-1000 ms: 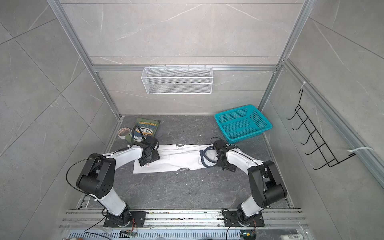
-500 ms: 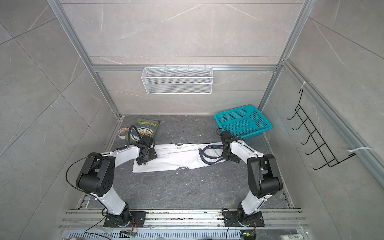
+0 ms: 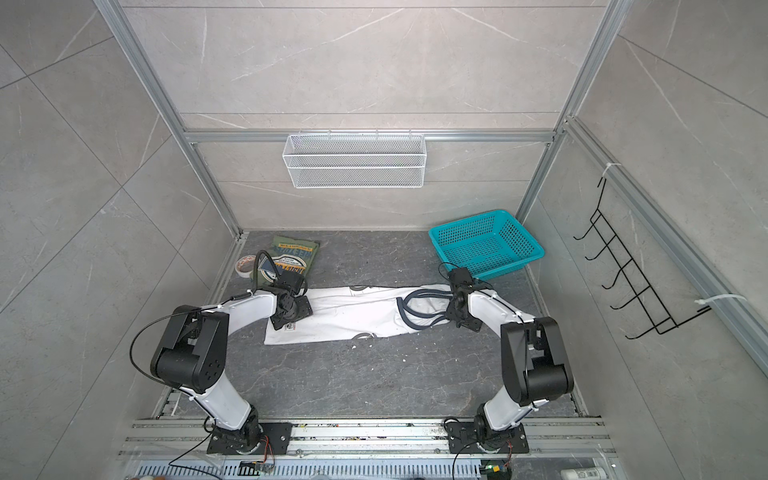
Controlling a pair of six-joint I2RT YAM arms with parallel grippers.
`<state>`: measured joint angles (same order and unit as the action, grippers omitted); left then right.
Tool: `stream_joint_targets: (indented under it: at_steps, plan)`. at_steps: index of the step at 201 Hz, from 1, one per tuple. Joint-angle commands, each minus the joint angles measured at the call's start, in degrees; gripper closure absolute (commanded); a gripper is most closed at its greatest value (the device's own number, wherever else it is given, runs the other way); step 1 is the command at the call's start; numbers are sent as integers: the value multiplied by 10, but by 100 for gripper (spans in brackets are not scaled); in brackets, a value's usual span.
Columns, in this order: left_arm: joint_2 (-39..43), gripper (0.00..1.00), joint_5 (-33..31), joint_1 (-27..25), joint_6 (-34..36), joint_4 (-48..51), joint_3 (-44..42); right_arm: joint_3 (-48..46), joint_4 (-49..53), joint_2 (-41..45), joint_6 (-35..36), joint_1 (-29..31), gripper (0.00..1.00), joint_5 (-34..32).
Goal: Fold and stack the tank tops
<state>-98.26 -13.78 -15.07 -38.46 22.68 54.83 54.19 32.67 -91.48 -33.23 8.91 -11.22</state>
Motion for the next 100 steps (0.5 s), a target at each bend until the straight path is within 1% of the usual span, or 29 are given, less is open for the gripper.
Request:
stream_joint_targets:
  at_steps: [1,24,38,78,100]
  plan:
    - [-13,19,1,15,-1,34,-16,11,-32,-2,23,0,35,58]
    - [-14,18,4,21,-6,34,-22,33,-21,-25,15,-1,42,31]
    - [-9,19,11,26,-7,29,-27,42,-11,-32,11,-1,44,8]
    - [-6,18,18,30,-7,25,-32,54,-6,-51,19,-1,43,-23]
    - [-6,18,17,30,-7,23,-33,57,-25,-64,23,-1,44,-17]
